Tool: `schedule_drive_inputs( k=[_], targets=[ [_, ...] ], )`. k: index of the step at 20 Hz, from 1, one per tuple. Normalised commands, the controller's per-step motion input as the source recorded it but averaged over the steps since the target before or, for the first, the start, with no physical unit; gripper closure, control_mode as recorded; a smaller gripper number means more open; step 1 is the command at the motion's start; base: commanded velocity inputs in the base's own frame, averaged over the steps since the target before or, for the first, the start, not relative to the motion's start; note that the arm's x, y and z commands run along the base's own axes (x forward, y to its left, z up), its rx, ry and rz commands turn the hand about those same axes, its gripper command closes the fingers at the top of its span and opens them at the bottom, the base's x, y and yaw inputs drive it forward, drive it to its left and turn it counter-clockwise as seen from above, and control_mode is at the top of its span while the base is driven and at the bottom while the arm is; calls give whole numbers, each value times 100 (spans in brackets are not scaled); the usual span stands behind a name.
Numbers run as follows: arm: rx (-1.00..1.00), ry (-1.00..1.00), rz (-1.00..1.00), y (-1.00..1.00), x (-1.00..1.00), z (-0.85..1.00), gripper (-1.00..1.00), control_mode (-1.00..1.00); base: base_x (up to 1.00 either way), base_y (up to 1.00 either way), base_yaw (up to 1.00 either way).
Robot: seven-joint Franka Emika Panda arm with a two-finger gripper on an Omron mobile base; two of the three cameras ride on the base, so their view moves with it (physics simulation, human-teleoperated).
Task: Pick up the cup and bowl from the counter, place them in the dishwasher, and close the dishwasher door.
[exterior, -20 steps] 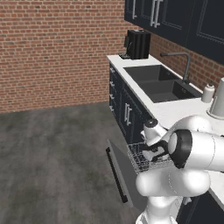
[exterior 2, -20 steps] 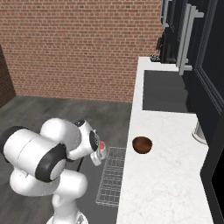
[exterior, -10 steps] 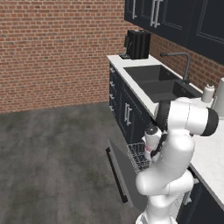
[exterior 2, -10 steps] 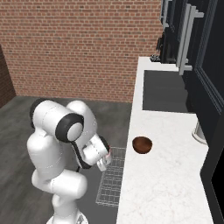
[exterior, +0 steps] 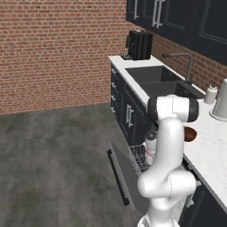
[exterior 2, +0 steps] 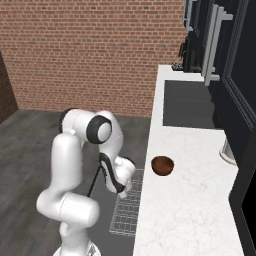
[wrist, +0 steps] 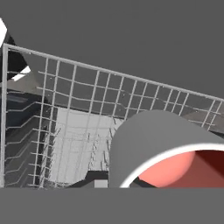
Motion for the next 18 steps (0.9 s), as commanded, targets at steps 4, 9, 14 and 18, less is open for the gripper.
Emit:
schedule_drive_inputs(
  k=[4, 9, 14, 18],
  targets=[
    [-3, 0, -1, 0, 27, -49, 100, -100, 0, 0, 0],
    [-2, 0, -5, 0, 23, -36, 100, -100, 0, 0, 0],
    [0, 0, -6, -4, 18, -17, 100, -100, 0, 0, 0],
    [0, 0, -8, 0, 13, -21, 100, -100, 0, 0, 0]
  ],
)
